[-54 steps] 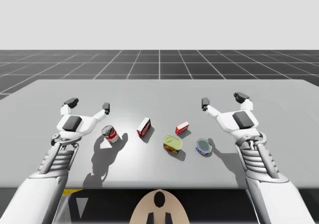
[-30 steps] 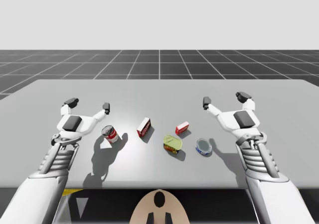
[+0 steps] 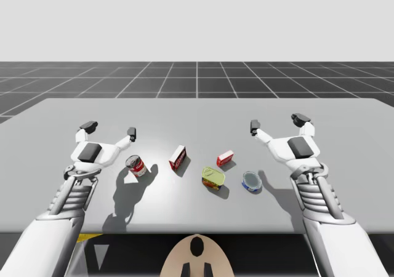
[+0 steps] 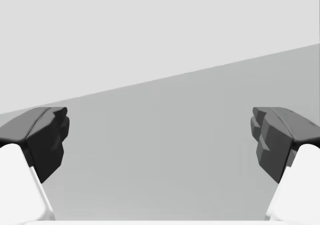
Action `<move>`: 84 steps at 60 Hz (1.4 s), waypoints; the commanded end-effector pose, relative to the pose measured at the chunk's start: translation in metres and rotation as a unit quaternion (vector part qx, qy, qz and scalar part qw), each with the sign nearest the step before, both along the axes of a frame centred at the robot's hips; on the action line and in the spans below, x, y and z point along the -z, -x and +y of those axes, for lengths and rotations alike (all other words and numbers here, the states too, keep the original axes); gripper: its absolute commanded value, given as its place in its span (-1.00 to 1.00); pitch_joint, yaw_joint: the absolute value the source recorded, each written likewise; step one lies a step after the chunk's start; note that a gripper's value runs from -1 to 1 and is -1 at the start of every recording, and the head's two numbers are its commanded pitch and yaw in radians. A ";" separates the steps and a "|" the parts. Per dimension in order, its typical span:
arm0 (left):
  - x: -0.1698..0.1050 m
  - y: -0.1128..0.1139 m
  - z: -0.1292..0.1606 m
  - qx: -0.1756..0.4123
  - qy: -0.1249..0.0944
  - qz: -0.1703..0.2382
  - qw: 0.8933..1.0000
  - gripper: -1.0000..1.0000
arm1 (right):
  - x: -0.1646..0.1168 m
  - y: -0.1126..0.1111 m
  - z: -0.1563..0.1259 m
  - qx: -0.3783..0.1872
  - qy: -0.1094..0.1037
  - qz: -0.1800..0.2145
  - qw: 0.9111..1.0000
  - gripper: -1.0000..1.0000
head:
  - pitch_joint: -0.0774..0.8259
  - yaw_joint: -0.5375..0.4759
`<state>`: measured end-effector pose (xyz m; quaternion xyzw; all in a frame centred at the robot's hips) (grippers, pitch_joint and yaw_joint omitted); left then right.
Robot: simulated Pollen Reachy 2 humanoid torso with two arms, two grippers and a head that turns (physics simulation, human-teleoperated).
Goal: Pick up the potted meat can and lift it.
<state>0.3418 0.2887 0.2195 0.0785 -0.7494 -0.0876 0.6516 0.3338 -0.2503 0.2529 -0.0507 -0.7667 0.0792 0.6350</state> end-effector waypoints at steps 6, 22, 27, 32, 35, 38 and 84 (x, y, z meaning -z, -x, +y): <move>-0.001 0.000 0.000 0.000 0.002 -0.002 1.000 -1.00 | 0.000 0.000 0.000 0.000 0.000 0.000 1.000 -1.00 | 0.62 -0.08; -0.006 0.004 -0.001 0.009 0.015 -0.007 1.000 -1.00 | 0.000 0.000 0.001 -0.003 0.001 0.001 1.000 -1.00 | 0.76 -0.16; -0.007 0.004 0.000 0.010 0.019 -0.007 1.000 -1.00 | -0.001 0.000 0.002 -0.004 0.002 0.000 1.000 -1.00 | 0.78 -0.17; -0.008 0.005 -0.001 0.013 0.026 -0.005 1.000 -1.00 | -0.004 0.004 0.004 -0.013 -0.002 -0.001 1.000 -1.00 | 0.79 -0.16; -0.009 0.006 -0.001 0.021 0.038 0.000 0.999 -1.00 | -0.009 0.011 0.007 -0.037 -0.022 0.009 0.999 -1.00 | 0.79 -0.16; -0.010 0.007 -0.002 0.026 0.047 0.002 0.999 -1.00 | -0.014 0.020 0.011 -0.058 -0.028 0.013 0.998 -1.00 | 0.78 -0.16; -0.008 0.008 -0.003 0.028 0.044 0.004 0.999 -1.00 | 0.078 0.123 0.060 -0.384 0.052 0.143 0.911 -1.00 | 0.82 -0.14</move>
